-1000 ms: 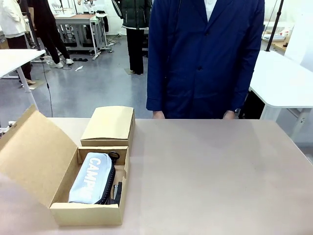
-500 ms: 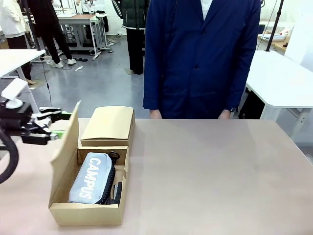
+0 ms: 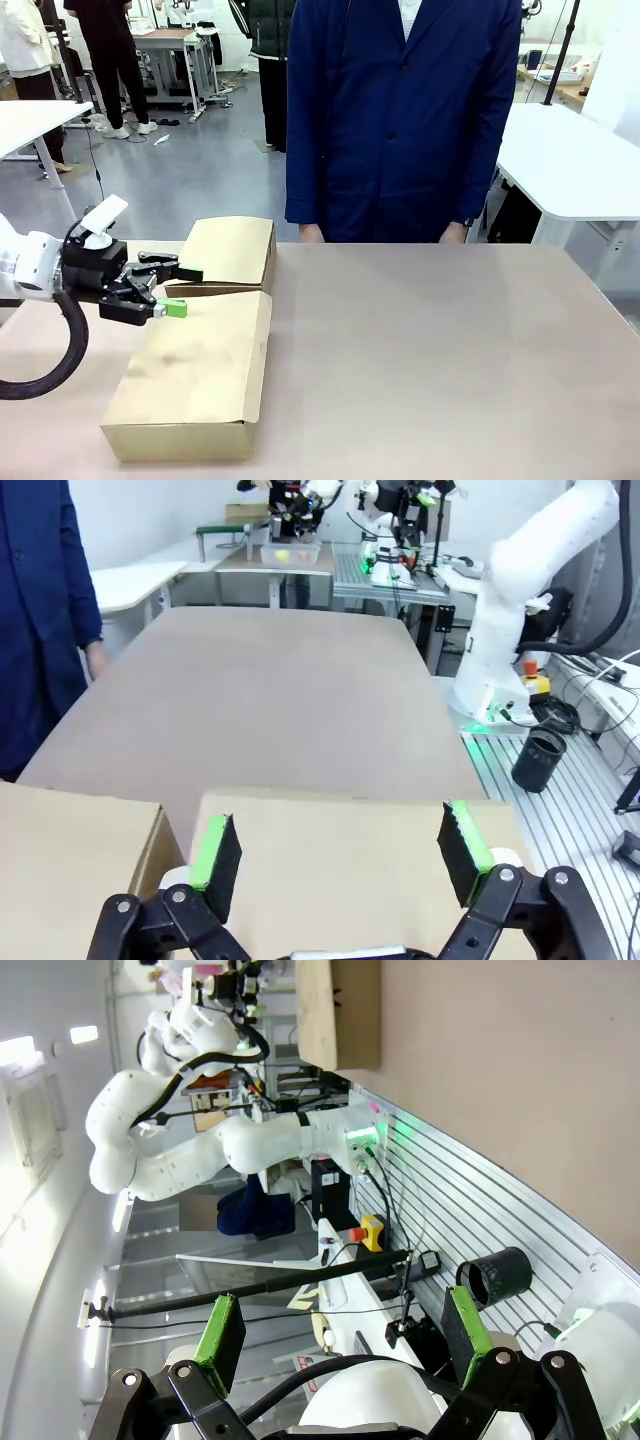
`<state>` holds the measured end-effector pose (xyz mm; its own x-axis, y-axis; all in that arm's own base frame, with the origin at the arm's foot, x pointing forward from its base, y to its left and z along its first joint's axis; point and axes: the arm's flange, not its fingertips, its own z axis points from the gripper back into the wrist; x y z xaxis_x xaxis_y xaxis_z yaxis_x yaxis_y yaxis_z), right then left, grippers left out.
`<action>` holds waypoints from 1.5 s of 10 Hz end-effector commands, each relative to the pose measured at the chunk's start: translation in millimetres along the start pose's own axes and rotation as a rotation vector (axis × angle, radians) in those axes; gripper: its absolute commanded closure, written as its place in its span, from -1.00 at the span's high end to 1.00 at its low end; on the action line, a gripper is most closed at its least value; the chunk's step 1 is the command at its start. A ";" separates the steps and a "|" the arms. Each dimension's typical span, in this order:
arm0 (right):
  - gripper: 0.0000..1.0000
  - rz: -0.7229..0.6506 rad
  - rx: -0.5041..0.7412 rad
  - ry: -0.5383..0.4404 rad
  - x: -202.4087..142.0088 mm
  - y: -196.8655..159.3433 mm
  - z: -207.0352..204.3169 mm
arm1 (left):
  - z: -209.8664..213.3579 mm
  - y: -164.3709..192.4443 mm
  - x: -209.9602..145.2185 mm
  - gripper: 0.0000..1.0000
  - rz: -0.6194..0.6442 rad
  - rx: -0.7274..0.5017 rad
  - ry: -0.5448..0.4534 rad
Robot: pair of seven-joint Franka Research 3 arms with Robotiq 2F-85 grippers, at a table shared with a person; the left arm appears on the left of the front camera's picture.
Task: Place items inside the box.
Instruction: Close the lid of the Mailer Box closest to the robot.
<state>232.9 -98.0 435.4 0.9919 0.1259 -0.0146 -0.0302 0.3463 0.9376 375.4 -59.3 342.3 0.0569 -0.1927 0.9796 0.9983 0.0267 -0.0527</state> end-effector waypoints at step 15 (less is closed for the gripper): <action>1.00 -0.015 0.014 -0.007 0.9 4.7 -0.4 | -59.2 -68.4 -63.4 1.00 -0.275 0.002 0.233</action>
<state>232.9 -98.0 435.3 0.9919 0.1259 -0.0147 -0.0301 0.3461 0.9377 384.7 -116.1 299.6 -0.1675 -0.3858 0.9072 0.9855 -0.0388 0.1654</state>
